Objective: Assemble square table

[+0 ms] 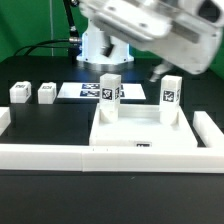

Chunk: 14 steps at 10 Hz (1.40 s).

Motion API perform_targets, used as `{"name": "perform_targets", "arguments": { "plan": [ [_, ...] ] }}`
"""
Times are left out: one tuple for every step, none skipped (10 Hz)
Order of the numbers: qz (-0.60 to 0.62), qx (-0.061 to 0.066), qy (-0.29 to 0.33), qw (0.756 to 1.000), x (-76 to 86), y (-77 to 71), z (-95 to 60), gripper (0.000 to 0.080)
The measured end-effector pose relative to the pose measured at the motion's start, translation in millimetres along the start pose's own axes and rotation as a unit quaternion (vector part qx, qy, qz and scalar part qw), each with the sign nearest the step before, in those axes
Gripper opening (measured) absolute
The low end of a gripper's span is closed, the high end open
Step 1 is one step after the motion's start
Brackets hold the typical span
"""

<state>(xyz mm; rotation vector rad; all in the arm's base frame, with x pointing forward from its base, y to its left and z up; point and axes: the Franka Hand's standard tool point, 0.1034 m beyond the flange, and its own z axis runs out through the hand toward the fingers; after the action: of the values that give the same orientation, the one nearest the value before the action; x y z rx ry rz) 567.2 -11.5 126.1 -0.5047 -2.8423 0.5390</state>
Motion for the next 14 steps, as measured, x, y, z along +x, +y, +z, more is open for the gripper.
{"name": "perform_targets", "arguments": {
  "plan": [
    [0.052,-0.022,-0.021,0.998,-4.8,-25.1,6.5,0.0649],
    [0.108,-0.013,-0.008,0.994,2.5,-27.1,9.1,0.0649],
    [0.132,-0.014,-0.008,0.991,2.5,-18.7,8.4,0.0649],
    [0.168,-0.014,-0.007,0.986,2.5,-20.1,9.2,0.0649],
    [0.187,-0.014,-0.006,0.982,2.7,-20.0,10.1,0.0649],
    [0.23,-0.014,-0.005,0.973,3.0,-19.8,10.4,0.0649],
    [0.277,-0.018,0.005,0.961,5.5,-23.7,12.1,0.0649],
    [0.34,-0.029,0.037,0.939,12.6,-40.3,17.8,0.0649],
    [0.418,-0.028,0.048,0.907,17.1,-58.5,27.5,0.0649],
    [0.487,-0.015,0.056,0.872,23.7,-72.7,37.7,0.0649],
    [0.542,-0.001,0.062,0.838,29.3,-79.6,42.8,0.0649],
    [0.591,0.028,0.074,0.803,34.3,-83.9,46.2,0.0649],
    [0.606,0.025,0.072,0.792,31.6,-81.5,45.9,0.0649],
    [0.622,0.026,0.071,0.779,31.7,-81.0,45.8,0.0649]
  ]
}}
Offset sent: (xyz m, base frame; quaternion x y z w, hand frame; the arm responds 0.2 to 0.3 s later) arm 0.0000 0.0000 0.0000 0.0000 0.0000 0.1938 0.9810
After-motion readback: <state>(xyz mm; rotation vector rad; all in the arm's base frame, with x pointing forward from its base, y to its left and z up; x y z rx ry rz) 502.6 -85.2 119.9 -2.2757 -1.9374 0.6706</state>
